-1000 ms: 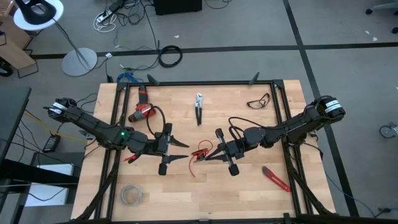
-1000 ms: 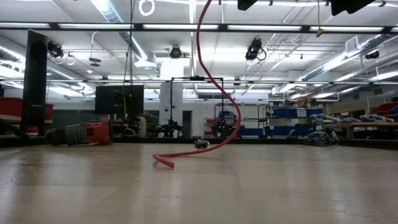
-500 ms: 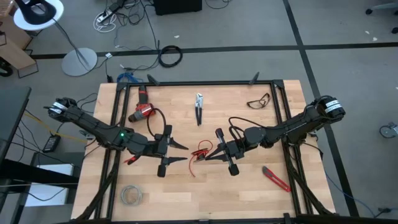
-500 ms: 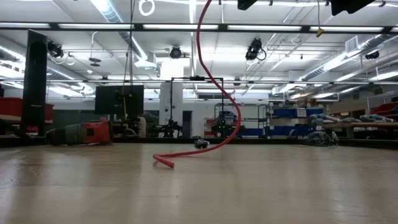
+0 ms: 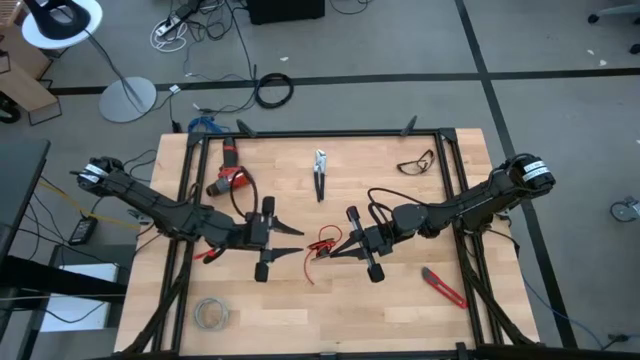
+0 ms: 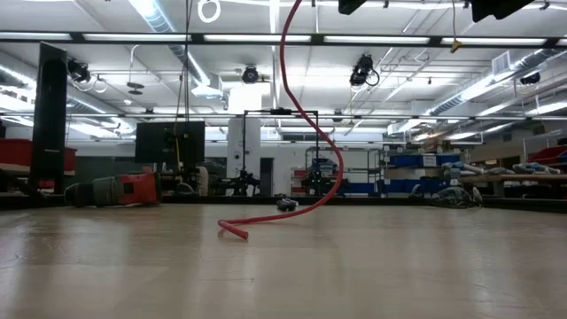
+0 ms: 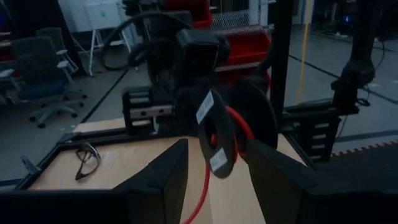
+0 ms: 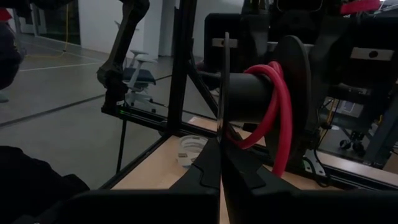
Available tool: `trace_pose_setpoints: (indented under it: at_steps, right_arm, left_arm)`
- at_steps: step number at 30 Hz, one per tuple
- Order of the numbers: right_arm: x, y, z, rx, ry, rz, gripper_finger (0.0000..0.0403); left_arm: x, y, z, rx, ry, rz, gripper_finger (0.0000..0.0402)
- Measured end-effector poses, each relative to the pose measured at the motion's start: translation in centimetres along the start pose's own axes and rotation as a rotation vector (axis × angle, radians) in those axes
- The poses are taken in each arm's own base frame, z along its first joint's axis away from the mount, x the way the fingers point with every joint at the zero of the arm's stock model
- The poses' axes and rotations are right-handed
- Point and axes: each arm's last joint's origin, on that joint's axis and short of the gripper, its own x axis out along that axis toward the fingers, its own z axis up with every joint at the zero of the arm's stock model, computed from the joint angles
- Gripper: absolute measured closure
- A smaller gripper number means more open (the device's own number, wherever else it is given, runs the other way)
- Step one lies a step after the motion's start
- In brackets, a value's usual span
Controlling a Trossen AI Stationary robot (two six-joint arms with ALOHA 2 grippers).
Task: Coil cords
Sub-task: Uncoil the red wire from the black spool
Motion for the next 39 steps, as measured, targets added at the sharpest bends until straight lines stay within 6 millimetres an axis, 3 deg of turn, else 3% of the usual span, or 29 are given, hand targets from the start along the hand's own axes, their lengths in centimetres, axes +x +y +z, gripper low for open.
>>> trace_pose_setpoints:
  at_steps: [20,28,39]
  right_arm:
    - [0.0,0.0,0.0,0.001,0.003,-0.013,0.0403]
    - [0.0,-0.1,0.0,0.001,0.003,-0.015,0.0403]
    - [0.0,-0.1,0.0,0.000,0.003,-0.018,0.0403]
  left_arm:
    - [0.3,0.6,0.3,-0.041,-0.035,-0.029,0.0234]
    - [1.4,0.3,-0.8,-0.041,0.013,-0.025,0.0234]
    - [1.5,0.7,-0.9,-0.052,0.015,0.004,0.0249]
